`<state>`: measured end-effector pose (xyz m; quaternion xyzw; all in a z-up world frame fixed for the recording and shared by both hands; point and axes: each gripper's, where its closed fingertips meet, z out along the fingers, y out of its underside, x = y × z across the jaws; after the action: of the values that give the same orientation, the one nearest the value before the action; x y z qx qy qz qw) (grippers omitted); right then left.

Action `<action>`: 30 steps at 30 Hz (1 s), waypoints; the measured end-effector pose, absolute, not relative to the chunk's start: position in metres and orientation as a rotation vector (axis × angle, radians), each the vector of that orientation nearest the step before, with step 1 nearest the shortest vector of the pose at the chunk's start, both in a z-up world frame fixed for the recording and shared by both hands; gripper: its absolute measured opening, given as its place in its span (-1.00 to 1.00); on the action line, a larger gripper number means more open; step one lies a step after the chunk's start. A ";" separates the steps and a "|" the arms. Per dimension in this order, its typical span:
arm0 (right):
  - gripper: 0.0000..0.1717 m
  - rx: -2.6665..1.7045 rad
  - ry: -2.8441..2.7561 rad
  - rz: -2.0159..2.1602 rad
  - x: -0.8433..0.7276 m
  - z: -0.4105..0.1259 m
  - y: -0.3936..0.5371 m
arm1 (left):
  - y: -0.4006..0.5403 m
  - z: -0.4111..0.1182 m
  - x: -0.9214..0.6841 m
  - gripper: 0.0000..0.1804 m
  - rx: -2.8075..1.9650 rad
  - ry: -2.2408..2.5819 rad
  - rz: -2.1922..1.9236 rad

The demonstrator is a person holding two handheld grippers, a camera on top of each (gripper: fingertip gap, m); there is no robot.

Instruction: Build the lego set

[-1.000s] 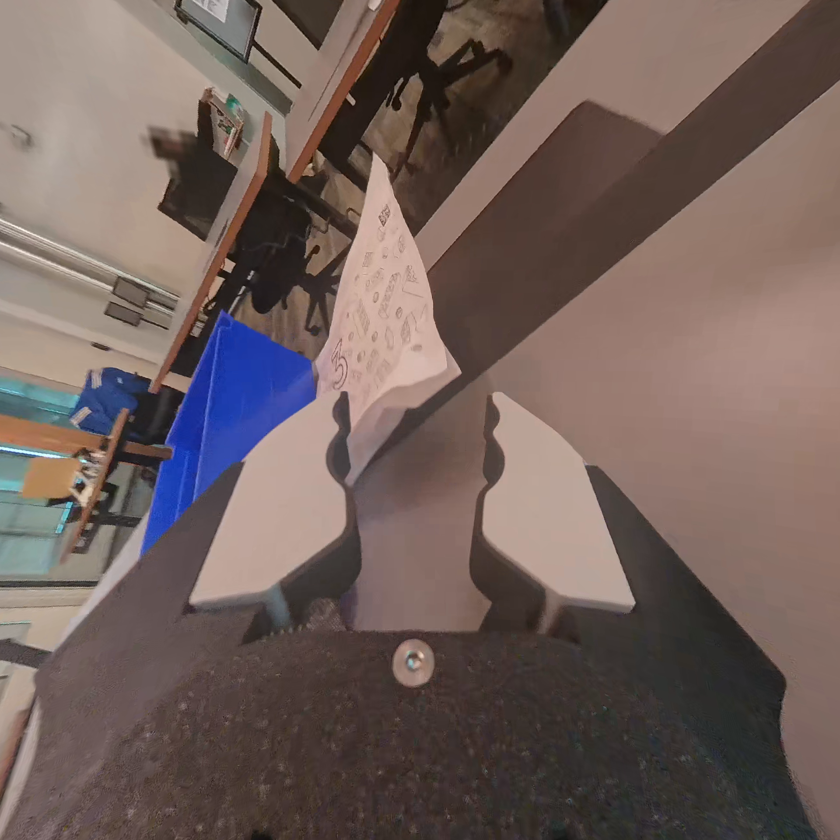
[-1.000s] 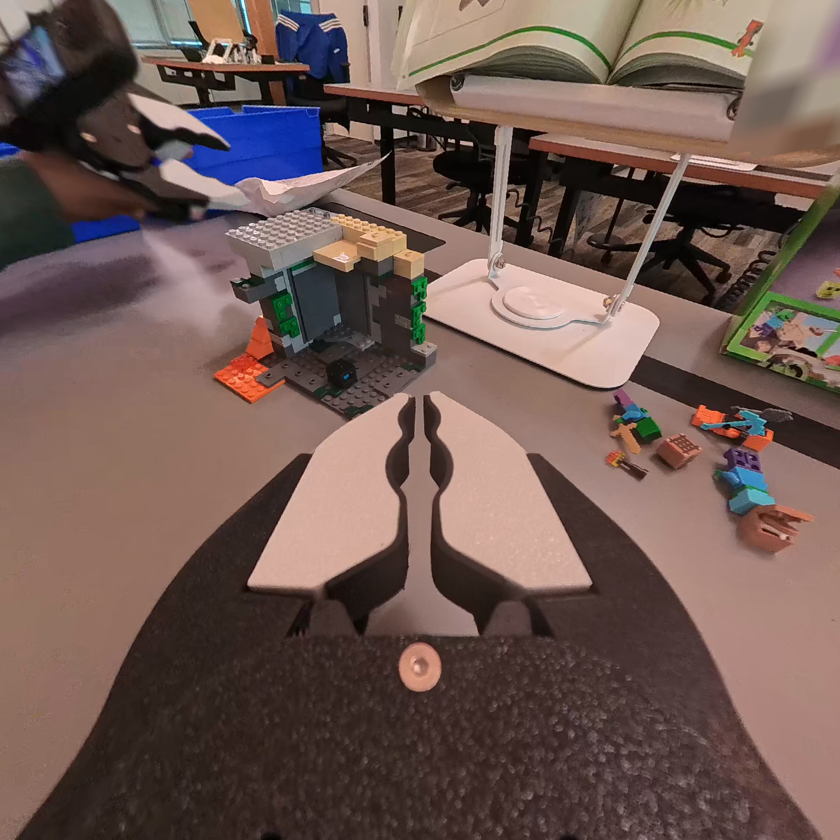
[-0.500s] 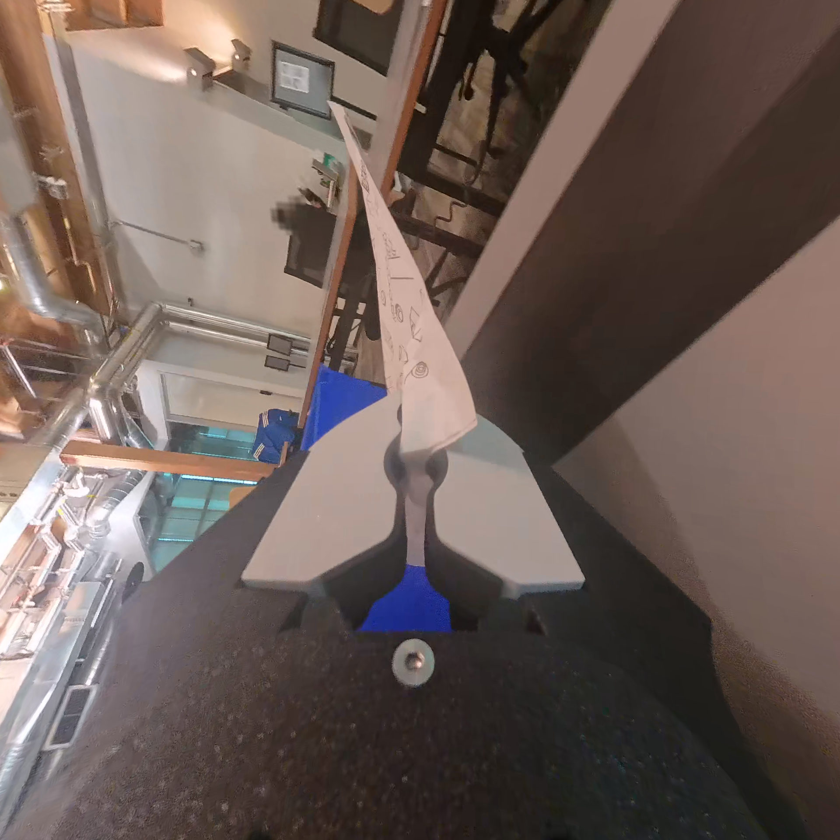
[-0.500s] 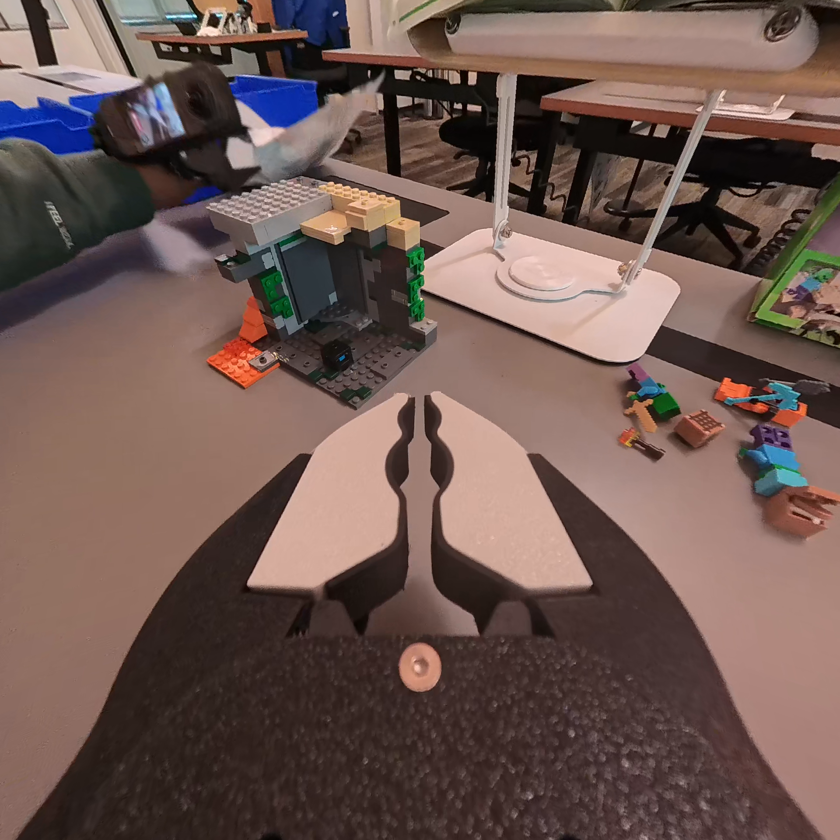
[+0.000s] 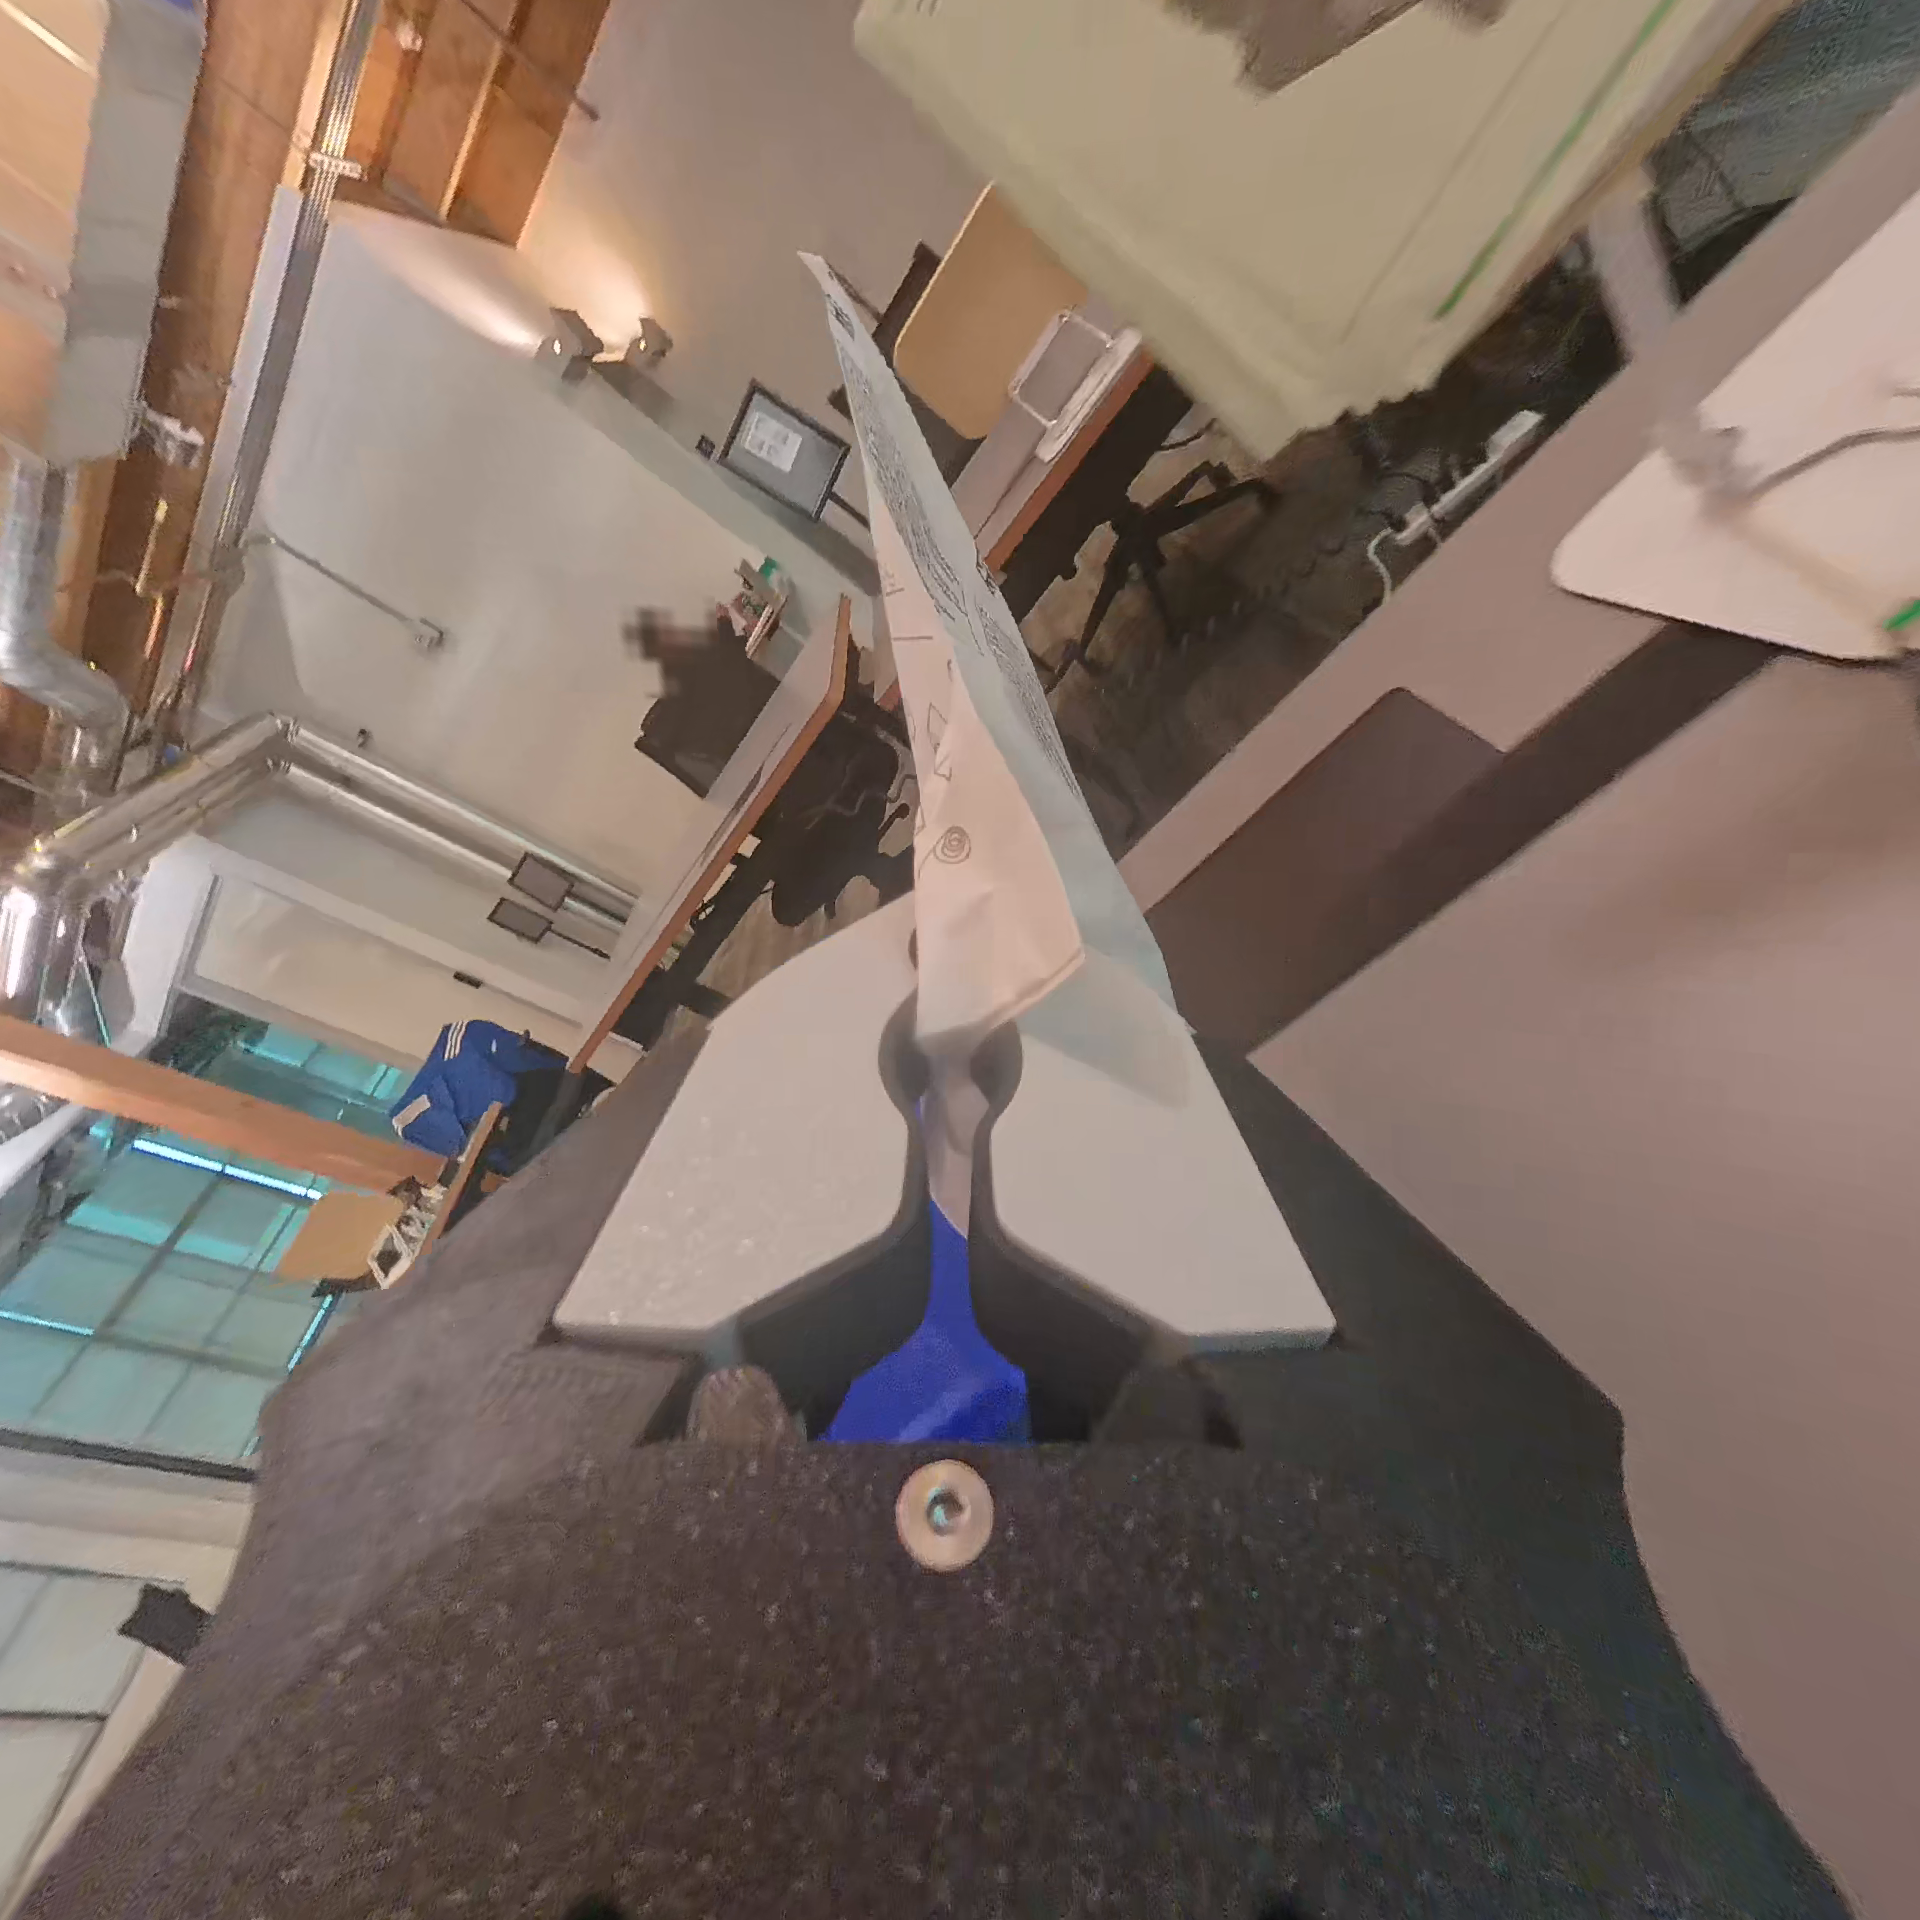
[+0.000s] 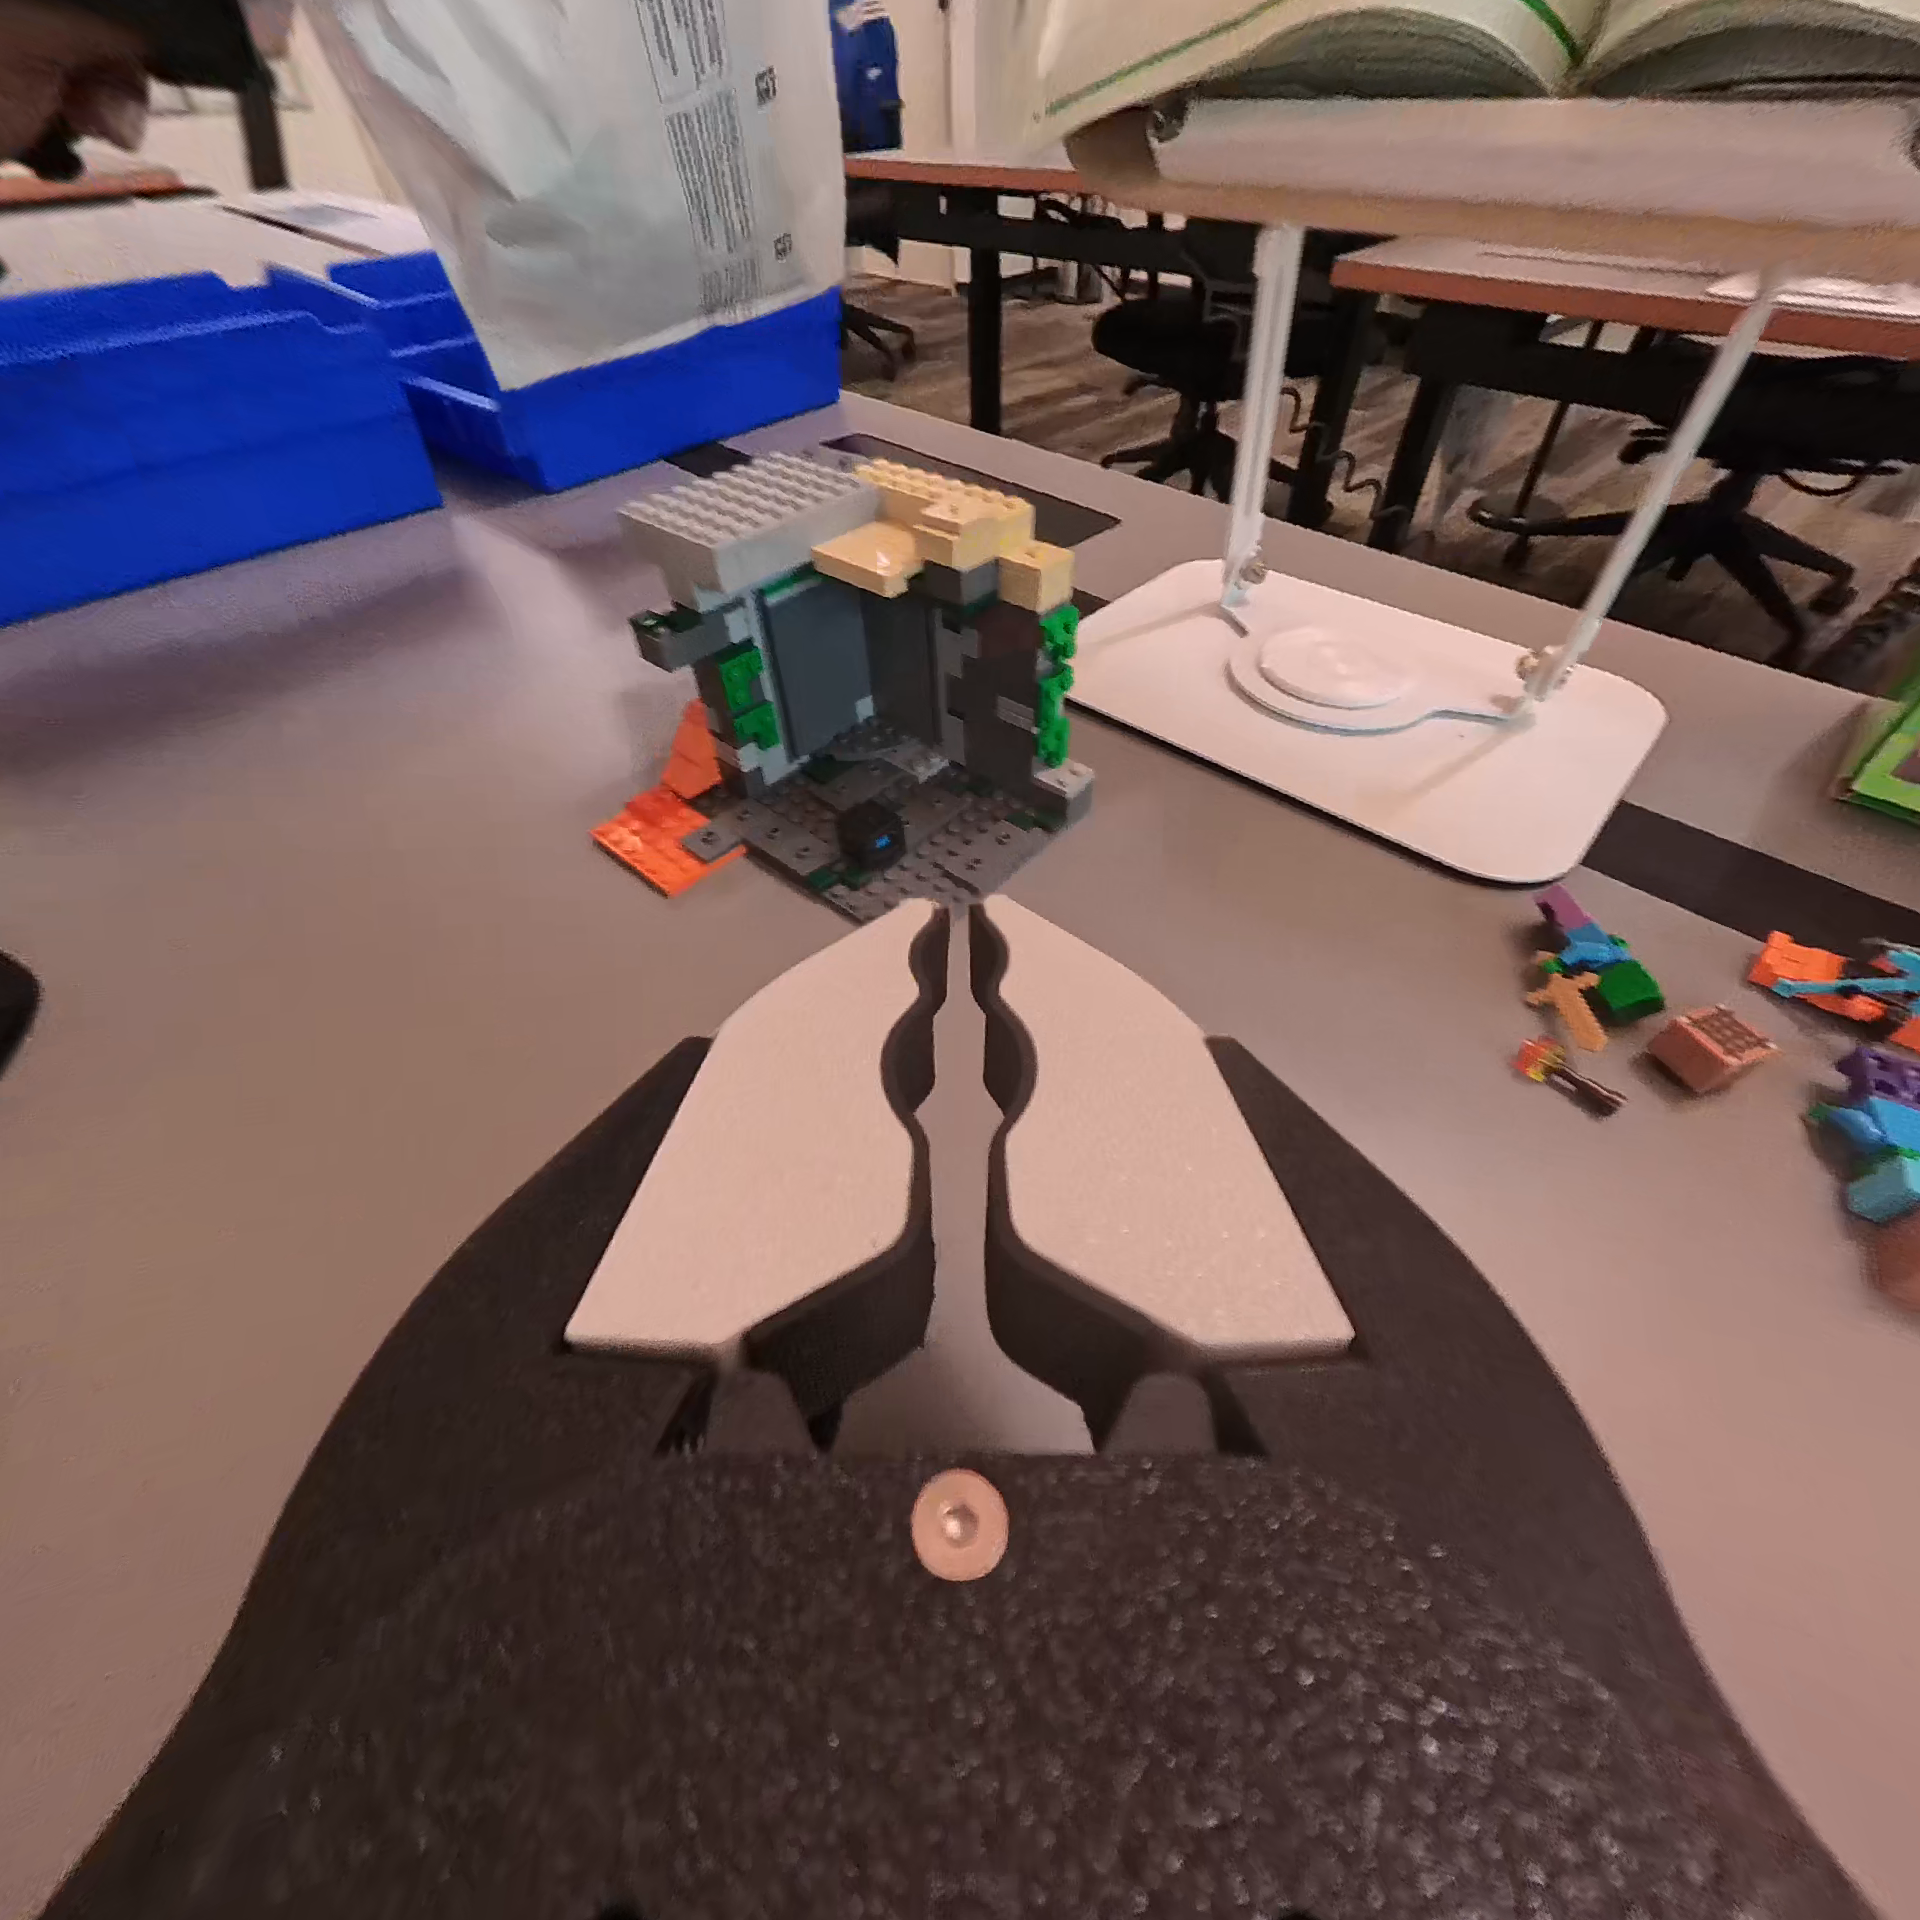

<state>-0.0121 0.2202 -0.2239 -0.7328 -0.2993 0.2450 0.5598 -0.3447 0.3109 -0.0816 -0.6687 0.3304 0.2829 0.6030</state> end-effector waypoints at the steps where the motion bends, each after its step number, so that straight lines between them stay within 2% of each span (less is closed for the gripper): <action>1: -0.96 -1.718 -0.716 0.588 -0.015 -0.222 0.217 | 0.294 -0.081 -0.339 -1.00 -1.551 0.787 0.665; 9: -0.84 -1.667 -0.843 0.864 -0.060 -0.190 0.167 | 0.163 -0.110 -0.271 -1.00 -1.535 0.972 0.718; 15: -0.55 -1.694 -0.848 1.214 -0.082 -0.163 0.103 | 0.095 -0.129 -0.220 -1.00 -1.484 1.074 0.754; 23: -0.29 -1.735 -0.600 1.539 -0.085 -0.143 0.042 | 0.043 -0.162 -0.133 -1.00 -1.377 1.244 0.667; 27: -0.26 -1.801 -0.482 1.538 -0.064 -0.148 0.041 | 0.032 -0.174 -0.090 -1.00 -1.287 1.337 0.641; 30: -0.34 -1.890 -0.415 1.495 -0.040 -0.162 0.044 | 0.023 -0.179 -0.062 -1.00 -1.223 1.371 0.605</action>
<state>-0.0403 0.0441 -0.1616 -0.7265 -0.1594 0.5748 0.3413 -0.0618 0.0232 -0.1792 -0.5205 0.5835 0.2576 0.5677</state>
